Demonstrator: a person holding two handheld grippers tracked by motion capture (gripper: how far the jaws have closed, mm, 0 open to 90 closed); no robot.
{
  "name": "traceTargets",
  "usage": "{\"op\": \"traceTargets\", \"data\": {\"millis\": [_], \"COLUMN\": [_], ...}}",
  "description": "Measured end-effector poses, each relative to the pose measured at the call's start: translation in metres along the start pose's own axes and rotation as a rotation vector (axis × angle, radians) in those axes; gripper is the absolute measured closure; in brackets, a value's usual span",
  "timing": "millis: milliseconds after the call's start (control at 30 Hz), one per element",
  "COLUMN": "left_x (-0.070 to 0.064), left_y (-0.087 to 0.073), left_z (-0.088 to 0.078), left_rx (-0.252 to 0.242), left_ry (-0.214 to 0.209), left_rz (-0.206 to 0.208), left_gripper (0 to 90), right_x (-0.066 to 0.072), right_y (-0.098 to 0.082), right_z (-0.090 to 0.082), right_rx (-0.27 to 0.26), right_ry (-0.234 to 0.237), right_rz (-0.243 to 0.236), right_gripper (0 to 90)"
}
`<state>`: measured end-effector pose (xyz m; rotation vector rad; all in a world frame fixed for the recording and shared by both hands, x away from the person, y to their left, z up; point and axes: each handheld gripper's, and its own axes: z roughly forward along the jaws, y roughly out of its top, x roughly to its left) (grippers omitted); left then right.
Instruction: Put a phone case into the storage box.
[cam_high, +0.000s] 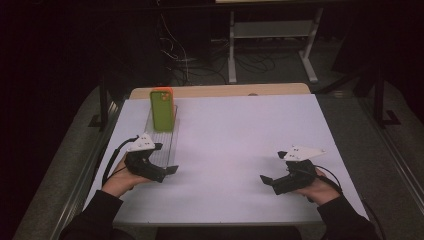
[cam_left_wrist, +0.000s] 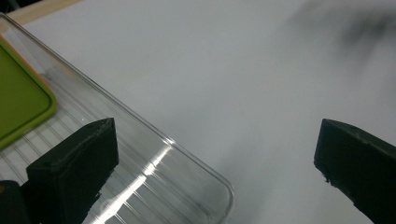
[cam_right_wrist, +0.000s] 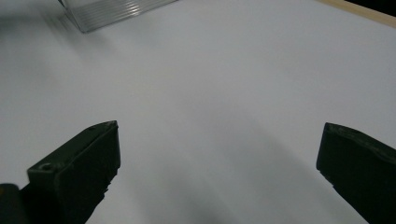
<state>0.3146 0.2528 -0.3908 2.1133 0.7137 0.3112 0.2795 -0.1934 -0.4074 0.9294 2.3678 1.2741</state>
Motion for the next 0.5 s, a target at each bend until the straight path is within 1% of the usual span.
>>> {"op": "traceTargets", "data": {"millis": [67, 133, 267, 500], "left_x": [-0.0017, -0.0017, -0.0021, -0.0019], "left_y": [-0.0027, -0.0041, -0.0064, -0.0066], "left_z": [0.0017, 0.002, 0.0026, 0.0028], "left_rx": [0.007, 0.015, 0.015, 0.02], "left_ry": [-0.007, -0.001, -0.008, -0.011], "left_rz": [0.006, 0.013, -0.005, 0.002], "left_gripper": [0.0, 0.0, 0.0, 0.0], "right_x": [0.0006, 0.0001, 0.0011, 0.0009], "right_y": [0.0016, 0.0025, 0.0034, 0.0033], "right_z": [-0.0005, -0.0003, 0.0002, 0.0003], "right_rx": [-0.001, -0.006, -0.001, -0.003], "right_ry": [-0.001, 0.0, 0.003, 0.002], "right_rz": [0.008, 0.0, 0.005, 0.0], "right_gripper": [0.0, 0.0, 0.0, 0.0]}}
